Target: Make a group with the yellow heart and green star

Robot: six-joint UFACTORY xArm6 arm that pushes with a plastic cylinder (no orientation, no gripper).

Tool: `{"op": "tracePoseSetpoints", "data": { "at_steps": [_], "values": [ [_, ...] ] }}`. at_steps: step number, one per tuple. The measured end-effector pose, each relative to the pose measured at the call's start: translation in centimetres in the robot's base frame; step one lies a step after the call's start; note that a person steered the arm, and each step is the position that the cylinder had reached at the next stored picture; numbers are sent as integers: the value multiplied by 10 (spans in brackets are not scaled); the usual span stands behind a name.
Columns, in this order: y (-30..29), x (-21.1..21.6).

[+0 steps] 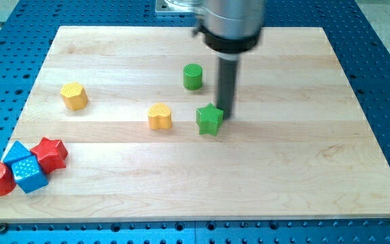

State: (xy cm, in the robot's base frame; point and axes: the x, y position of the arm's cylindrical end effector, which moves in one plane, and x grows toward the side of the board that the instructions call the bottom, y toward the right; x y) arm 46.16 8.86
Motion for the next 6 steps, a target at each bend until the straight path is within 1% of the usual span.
{"op": "tracePoseSetpoints", "data": {
  "at_steps": [1, 2, 3, 4, 5, 6],
  "values": [
    [-1, 42],
    [-56, 1],
    [-71, -47],
    [-34, 32],
    [-134, 49],
    [-166, 1]
  ]
}}
